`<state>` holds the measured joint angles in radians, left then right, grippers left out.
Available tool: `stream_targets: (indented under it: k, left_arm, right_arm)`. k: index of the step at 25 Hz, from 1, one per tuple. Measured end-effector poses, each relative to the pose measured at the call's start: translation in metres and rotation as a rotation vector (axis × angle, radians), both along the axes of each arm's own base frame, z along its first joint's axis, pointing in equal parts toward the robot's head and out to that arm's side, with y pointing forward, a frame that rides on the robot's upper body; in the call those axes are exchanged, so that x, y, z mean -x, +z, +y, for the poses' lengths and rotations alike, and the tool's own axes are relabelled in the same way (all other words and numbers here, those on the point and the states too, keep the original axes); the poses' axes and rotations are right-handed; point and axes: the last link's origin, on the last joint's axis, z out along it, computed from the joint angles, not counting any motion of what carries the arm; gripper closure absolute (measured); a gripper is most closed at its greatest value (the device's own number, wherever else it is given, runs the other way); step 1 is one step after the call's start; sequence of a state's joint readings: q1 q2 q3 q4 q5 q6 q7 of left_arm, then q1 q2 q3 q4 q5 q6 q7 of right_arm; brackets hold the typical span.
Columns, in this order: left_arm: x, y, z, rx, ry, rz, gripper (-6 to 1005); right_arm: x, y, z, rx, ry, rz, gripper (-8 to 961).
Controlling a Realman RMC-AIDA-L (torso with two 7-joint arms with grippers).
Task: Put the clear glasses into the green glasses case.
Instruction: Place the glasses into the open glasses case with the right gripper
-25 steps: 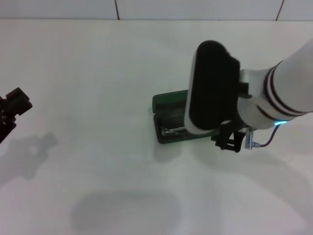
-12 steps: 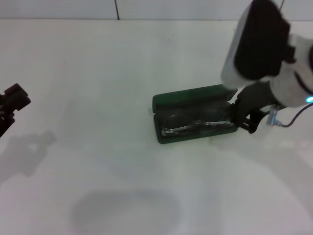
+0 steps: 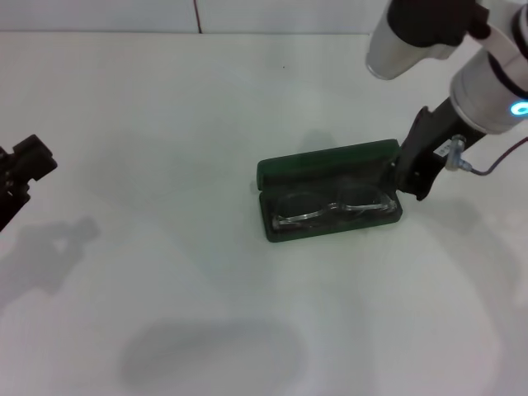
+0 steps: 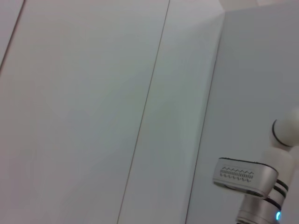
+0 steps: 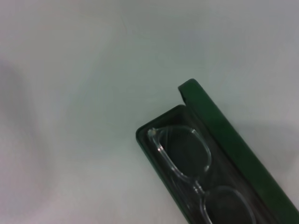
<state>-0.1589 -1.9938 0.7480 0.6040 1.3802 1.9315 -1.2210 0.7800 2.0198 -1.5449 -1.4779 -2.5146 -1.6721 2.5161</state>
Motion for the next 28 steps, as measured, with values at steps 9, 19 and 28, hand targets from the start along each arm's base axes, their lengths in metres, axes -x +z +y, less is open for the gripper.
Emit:
stream_targets:
  k: [9,19,28]
  left_arm:
    - [0.002,-0.002,-0.004,0.002,0.012,-0.004,883]
    - [0.001,-0.005,-0.002,0.012,0.013,-0.018,882]
    - [0.001,-0.006,-0.002,0.018,0.013,-0.021,882]
  right_arm:
    - [-0.005,-0.017,0.008,0.076,-0.028,0.01,949]
    - [-0.019,-0.028,0.012,0.106,-0.06,-0.007,948]
    - [-0.031,-0.035,0.016,0.112,-0.071,-0.016,948]
